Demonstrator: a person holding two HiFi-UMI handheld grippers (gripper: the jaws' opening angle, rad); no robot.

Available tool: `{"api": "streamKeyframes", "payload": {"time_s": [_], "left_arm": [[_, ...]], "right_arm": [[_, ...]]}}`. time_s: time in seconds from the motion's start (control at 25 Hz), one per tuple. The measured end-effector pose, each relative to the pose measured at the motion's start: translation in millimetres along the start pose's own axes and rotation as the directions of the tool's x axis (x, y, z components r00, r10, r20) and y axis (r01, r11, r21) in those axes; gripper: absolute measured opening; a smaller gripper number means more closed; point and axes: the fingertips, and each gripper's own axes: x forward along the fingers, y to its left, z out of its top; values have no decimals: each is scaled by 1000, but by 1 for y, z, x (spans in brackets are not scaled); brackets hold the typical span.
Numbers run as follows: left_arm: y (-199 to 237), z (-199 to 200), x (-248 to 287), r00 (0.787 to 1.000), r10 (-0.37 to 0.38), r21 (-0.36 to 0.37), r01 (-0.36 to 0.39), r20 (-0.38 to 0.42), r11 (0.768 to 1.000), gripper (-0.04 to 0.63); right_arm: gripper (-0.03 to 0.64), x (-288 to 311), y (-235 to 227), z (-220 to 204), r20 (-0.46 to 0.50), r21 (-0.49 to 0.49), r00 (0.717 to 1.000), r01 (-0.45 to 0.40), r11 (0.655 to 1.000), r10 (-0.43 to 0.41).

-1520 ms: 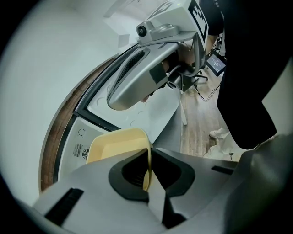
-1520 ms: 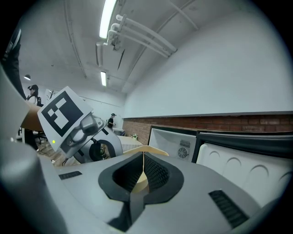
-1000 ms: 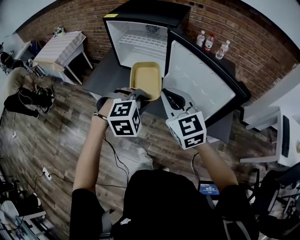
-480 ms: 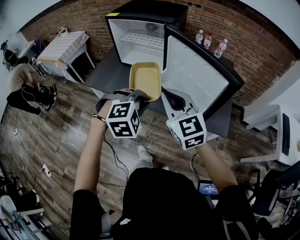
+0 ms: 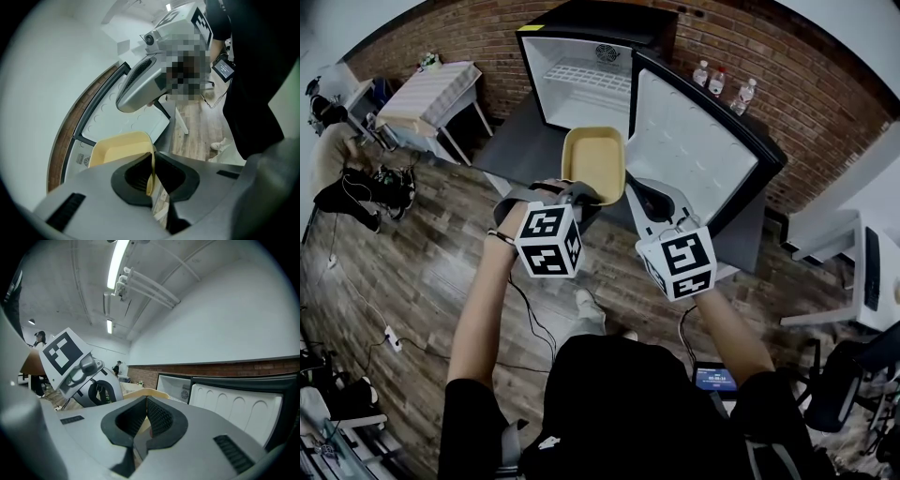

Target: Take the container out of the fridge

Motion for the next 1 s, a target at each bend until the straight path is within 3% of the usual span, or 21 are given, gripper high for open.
{"api": "streamKeyframes", "payload": {"time_s": [1.0], "left_arm": [[1, -1, 1, 1000, 2, -9, -2, 5, 1000, 32]], "right_arm": [[40, 1, 0, -7, -14, -9, 1000, 21, 1000, -21]]}}
